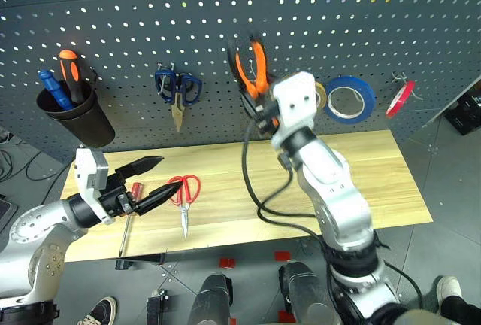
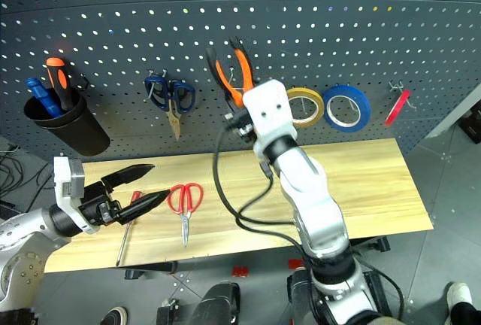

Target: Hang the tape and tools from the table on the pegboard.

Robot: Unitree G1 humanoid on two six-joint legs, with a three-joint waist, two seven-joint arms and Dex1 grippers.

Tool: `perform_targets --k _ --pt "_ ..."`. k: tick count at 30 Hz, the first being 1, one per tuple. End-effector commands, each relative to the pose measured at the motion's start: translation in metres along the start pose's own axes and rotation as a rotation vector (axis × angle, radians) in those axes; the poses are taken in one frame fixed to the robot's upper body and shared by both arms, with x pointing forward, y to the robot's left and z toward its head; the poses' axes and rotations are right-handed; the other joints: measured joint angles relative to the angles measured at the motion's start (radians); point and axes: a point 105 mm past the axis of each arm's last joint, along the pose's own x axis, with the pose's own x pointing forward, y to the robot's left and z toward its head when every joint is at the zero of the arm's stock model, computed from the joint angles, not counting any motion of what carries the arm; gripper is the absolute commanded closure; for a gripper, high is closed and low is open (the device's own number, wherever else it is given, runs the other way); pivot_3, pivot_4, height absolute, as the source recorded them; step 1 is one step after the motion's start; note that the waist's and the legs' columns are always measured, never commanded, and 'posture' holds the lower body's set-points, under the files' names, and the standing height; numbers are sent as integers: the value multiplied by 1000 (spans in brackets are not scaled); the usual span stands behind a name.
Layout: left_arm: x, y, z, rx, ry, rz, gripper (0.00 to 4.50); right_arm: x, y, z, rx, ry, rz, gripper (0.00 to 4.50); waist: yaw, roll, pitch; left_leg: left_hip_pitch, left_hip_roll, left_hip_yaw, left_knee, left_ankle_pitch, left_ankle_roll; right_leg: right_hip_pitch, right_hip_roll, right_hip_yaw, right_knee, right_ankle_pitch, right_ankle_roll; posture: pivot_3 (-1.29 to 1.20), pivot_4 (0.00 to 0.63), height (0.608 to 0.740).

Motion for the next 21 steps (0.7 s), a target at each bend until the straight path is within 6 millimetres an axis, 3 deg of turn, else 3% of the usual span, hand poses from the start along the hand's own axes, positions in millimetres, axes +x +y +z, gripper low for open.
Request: perform_targets --k 1,7,13,21 --pt "-3 2 12 69 -17 21 0 23 8 32 12 -155 -4 2222 0 0 0 0 0 0 0 0 0 0 0 0 0 0 0 -7 230 740" --pt "10 -7 20 90 -57 10 0 51 9 50 -16 -257 -12 2232 3 0 0 -1 0 1 0 0 0 -1 0 0 1 0 0 29 238 740" --pt "13 -11 22 91 -70 8 0 68 -6 47 -56 -283 -35 2233 9 0 0 0 0 5 0 0 0 -6 0 -1 7 0 0 46 248 740" --pt "16 -13 22 88 -76 13 0 64 -10 -7 -76 -163 -61 2236 15 0 0 -2 0 7 0 0 0 -9 0 -1 8 0 0 57 252 740"
